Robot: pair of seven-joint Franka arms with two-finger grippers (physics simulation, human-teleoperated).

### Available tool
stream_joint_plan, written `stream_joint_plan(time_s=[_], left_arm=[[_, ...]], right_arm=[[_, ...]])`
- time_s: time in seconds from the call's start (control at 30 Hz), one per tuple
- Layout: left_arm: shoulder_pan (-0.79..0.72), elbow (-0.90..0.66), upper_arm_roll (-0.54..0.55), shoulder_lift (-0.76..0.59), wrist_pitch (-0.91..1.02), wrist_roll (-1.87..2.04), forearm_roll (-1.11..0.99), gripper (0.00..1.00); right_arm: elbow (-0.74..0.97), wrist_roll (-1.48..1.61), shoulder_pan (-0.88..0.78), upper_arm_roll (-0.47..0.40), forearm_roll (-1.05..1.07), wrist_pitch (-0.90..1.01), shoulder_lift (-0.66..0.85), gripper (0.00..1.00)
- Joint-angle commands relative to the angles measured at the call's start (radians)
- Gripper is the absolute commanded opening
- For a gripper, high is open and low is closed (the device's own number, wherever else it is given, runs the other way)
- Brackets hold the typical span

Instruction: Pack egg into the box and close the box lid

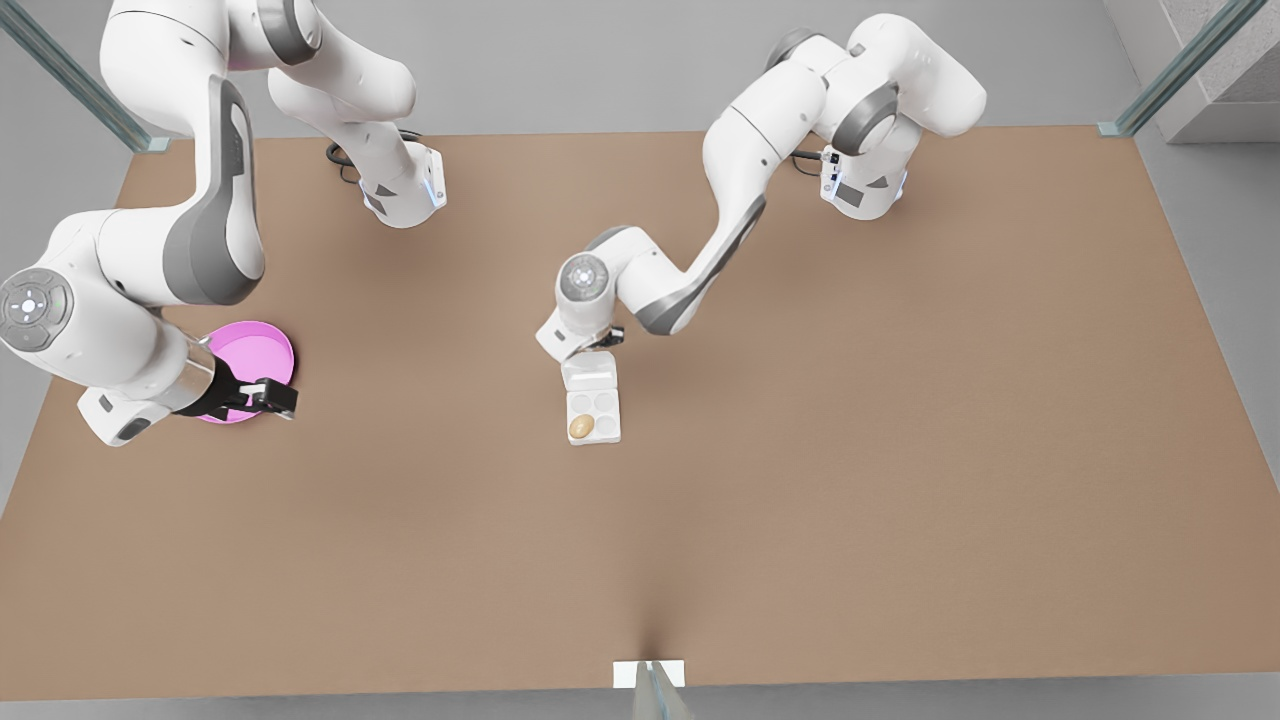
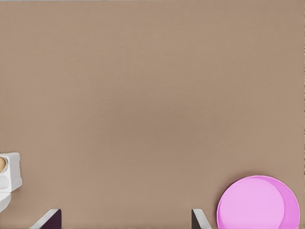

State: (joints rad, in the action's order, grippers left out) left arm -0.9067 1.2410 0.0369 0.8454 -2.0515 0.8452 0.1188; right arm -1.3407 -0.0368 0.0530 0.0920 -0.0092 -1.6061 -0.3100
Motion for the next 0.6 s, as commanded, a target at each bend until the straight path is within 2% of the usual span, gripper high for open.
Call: stream_joint_plan(time_s=[0.0,0.17,0.3,0.37,0.4,0.43,0.47,0.5,0.53,0.57], left_arm=[[0.006,0.0,0.0,0.001,-0.006,0.0,-0.005,0.21],[0.02,0.0,0.008,0.003,-0.102,0.009,0.01,0.21],[0.04,-0.002,0.009,0.024,-0.259,0.008,0.085,0.21],[0.061,-0.018,0.015,0.021,-0.257,0.008,0.096,0.21],[0.087,-0.02,0.017,-0.012,-0.178,0.005,0.099,0.21],[0.179,-0.038,0.017,-0.155,0.247,-0.035,0.097,0.26],[0.261,-0.046,0.009,-0.238,0.436,-0.072,0.093,0.98],[0.414,-0.046,0.001,-0.331,0.623,-0.25,0.059,1.0],[0.511,-0.045,0.0,-0.384,0.688,-0.394,-0.03,1.0],[0.52,-0.046,-0.002,-0.405,0.723,-0.448,-0.1,1.0]], right_arm=[[-0.001,0.0,-0.001,0.0,0.002,0.0,0.0,1.0],[-0.002,0.002,0.007,0.002,0.012,0.002,0.0,1.0],[-0.002,0.002,0.007,0.002,0.012,0.002,0.0,1.0],[-0.002,0.002,0.008,0.002,0.012,0.002,0.0,1.0],[-0.002,0.002,0.007,0.002,0.012,0.002,0.0,1.0],[-0.002,0.002,0.008,0.0,0.012,0.002,0.0,1.0],[-0.002,0.002,0.008,0.002,0.012,0.002,0.0,1.0],[-0.002,0.002,0.008,0.0,0.012,0.002,0.0,1.0],[-0.002,0.002,0.008,0.002,0.012,0.002,0.0,1.0],[-0.002,0.002,0.01,0.002,0.012,0.002,0.0,1.0]])
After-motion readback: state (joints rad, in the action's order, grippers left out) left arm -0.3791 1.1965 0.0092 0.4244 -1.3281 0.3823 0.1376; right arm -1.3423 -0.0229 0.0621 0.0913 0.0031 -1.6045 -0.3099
